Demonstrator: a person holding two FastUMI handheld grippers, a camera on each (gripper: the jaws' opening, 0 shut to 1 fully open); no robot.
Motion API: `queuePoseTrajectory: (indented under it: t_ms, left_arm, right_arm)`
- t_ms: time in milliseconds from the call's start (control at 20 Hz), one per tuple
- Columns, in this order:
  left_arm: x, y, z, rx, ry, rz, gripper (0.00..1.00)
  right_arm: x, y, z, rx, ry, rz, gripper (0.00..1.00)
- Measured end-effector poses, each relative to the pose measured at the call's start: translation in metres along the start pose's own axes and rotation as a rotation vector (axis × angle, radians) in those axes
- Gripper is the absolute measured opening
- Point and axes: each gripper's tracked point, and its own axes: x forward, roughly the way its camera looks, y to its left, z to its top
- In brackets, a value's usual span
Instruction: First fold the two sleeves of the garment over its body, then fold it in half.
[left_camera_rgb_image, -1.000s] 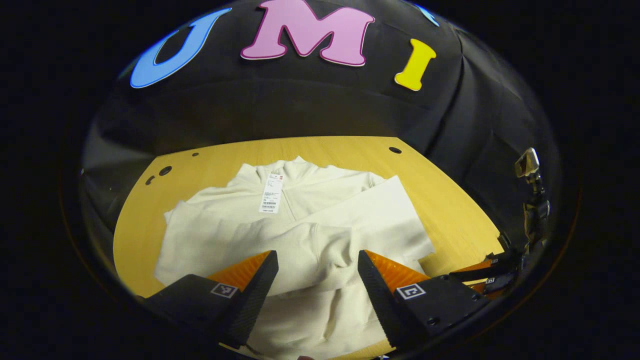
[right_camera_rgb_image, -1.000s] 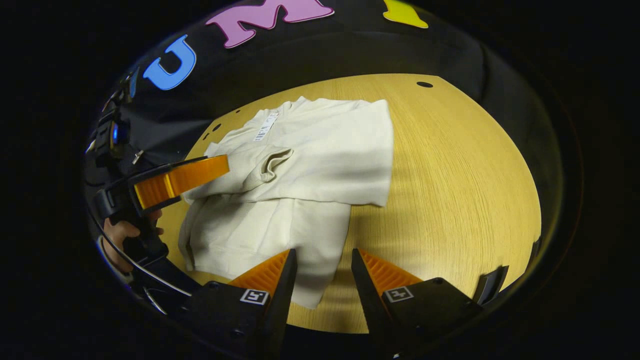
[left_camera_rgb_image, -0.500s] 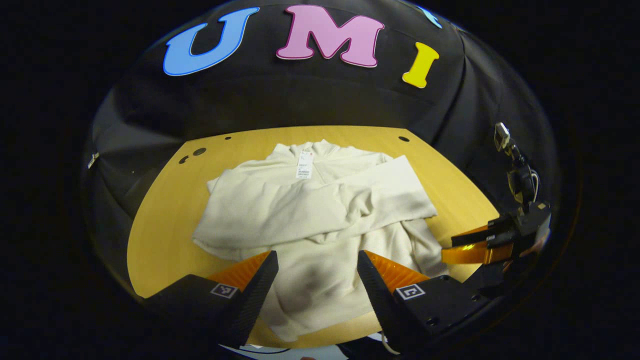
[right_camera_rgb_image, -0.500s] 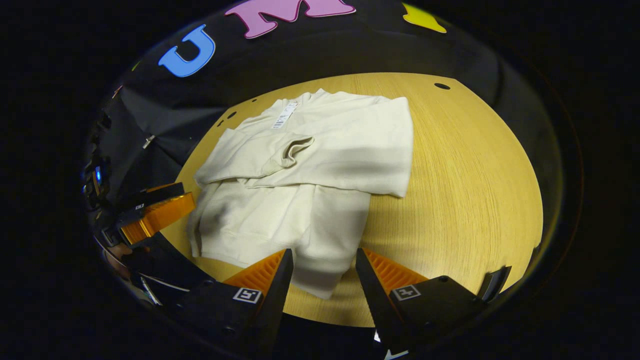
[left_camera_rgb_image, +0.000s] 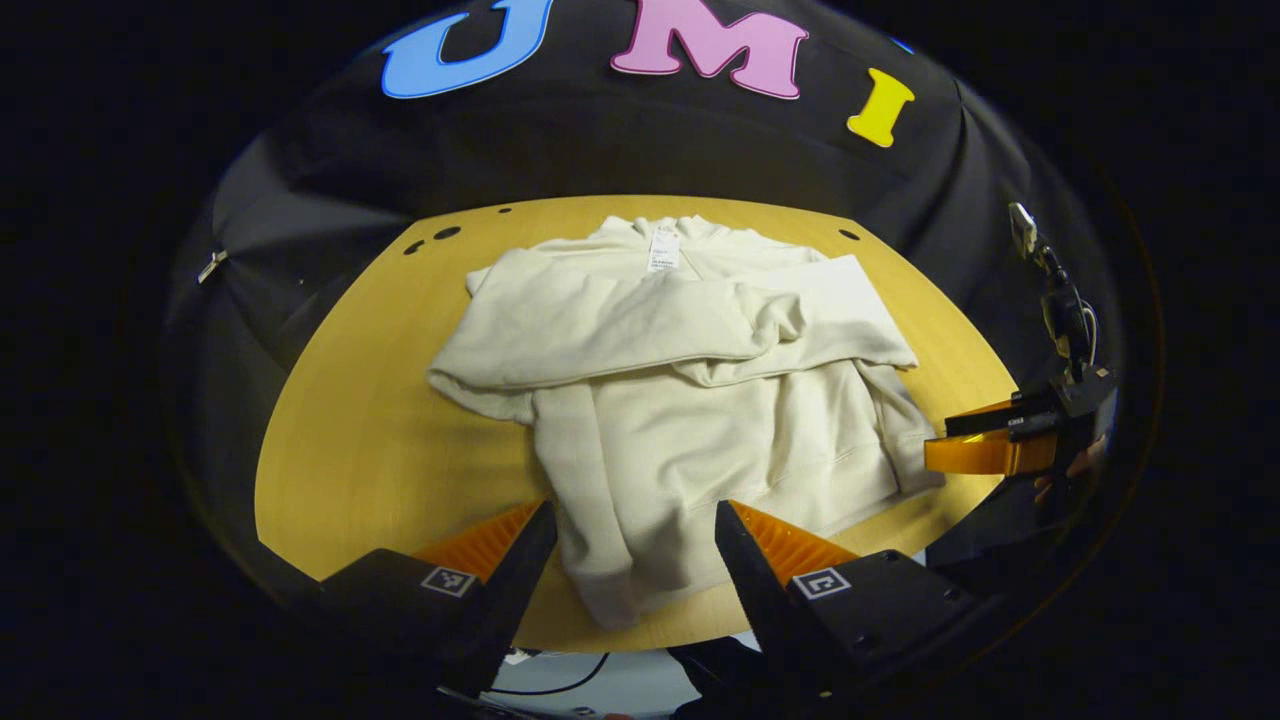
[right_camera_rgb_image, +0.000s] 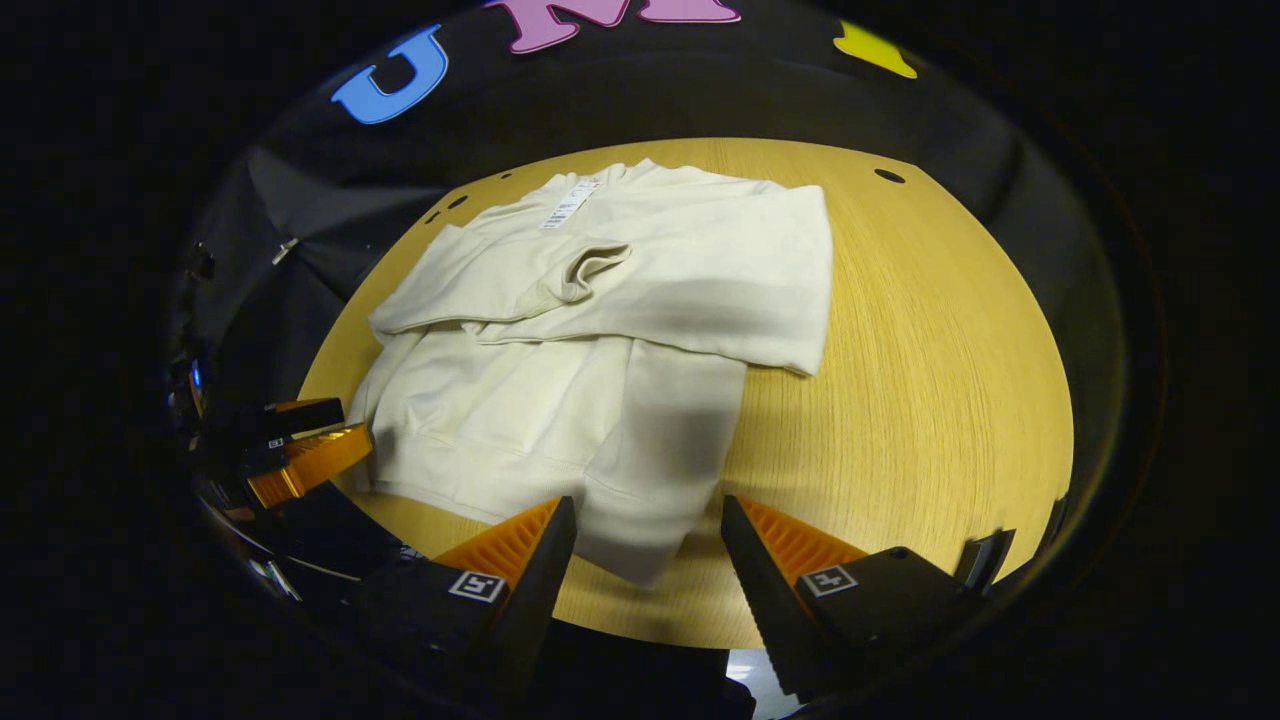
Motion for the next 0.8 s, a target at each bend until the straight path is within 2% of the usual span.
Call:
queuePoseTrajectory:
  t_ms: [250,400,700,750,800]
  left_arm:
    - [0.019,0.001,-0.015,0.003,0.065,0.012,0.99]
    - [0.030,0.000,-0.029,0.000,0.141,0.027,0.99]
    - [0.033,-0.003,-0.028,-0.004,0.107,0.039,1.00]
    - [0.033,-0.006,-0.028,0.010,0.097,0.032,0.97]
    - [0.034,-0.010,-0.027,0.024,0.093,0.018,0.94]
  right_arm:
    - [0.013,0.010,0.000,-0.018,0.030,-0.005,0.91]
    - [0.027,0.002,-0.009,-0.069,0.064,-0.055,0.92]
    - [0.032,0.002,-0.009,-0.130,0.072,-0.113,0.94]
    - [0.035,0.004,-0.009,-0.136,0.074,-0.107,0.94]
    - [0.035,0.007,-0.009,-0.145,0.083,-0.091,0.90]
